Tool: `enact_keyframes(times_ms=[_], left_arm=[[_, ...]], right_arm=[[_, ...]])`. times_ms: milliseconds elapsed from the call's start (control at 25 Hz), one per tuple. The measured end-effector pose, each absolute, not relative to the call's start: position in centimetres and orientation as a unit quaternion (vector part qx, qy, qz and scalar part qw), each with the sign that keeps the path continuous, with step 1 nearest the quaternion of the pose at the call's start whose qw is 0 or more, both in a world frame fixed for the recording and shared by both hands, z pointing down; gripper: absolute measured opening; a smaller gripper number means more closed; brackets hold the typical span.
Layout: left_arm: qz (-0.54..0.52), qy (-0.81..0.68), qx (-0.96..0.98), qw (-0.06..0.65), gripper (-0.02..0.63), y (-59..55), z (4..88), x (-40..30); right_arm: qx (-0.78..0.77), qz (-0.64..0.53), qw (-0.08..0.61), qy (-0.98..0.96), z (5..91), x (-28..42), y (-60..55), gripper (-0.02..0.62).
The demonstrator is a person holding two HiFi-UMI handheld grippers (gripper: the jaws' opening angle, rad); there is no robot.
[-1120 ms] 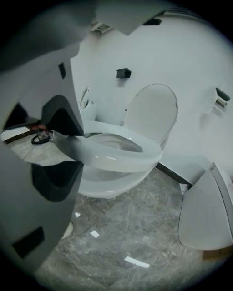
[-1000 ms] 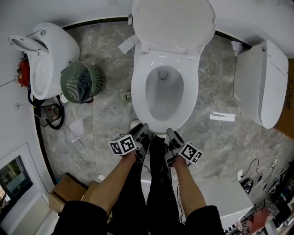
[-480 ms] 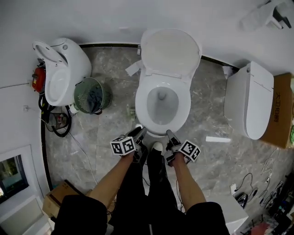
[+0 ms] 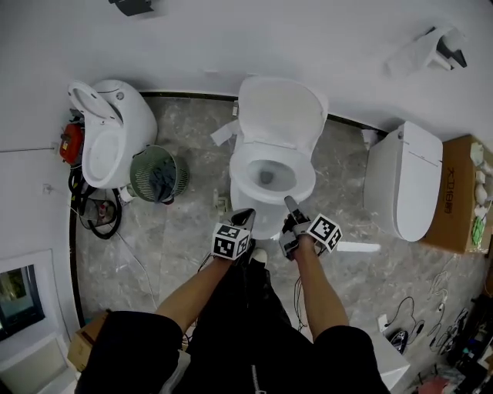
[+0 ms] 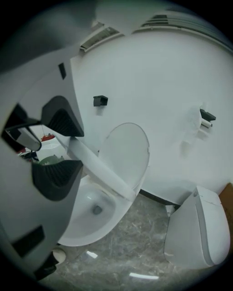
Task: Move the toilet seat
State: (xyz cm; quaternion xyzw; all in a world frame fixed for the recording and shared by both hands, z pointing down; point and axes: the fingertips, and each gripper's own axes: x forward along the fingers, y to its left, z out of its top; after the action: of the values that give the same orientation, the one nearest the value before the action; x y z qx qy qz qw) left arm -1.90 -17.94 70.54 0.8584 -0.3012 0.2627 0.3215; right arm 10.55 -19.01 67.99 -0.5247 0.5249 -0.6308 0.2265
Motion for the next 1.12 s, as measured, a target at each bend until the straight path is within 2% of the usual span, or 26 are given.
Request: enact_keyframes(times_ms=[400,680,920,1120], left_arm=[[0.215,-0.307,0.887,0.269,0.002,-27.5,65.8,2.0],[0.184,-0.325,0.879,0.298,0.005,-31.9,64.4,3.2],[0.182,-0.308,0.889,0.288,0.005,-35.1,63.3,5.4],[0.165,-0.320,0.888,0.287,0.005,-38.2,62.7,5.9]], right_arm=[[-0.529,-0.619,0.239,0.529,64.5,12.7,-24.7,0.164],[-0.538,-0.588,0.231,0.558,62.4,14.3,-28.3,0.172],[-0.532,-0.557,0.182,0.611,60.7,13.9,-31.4,0.195],[-0.563,-0.520,0.139,0.627,60.1,14.1,-31.5,0.153]])
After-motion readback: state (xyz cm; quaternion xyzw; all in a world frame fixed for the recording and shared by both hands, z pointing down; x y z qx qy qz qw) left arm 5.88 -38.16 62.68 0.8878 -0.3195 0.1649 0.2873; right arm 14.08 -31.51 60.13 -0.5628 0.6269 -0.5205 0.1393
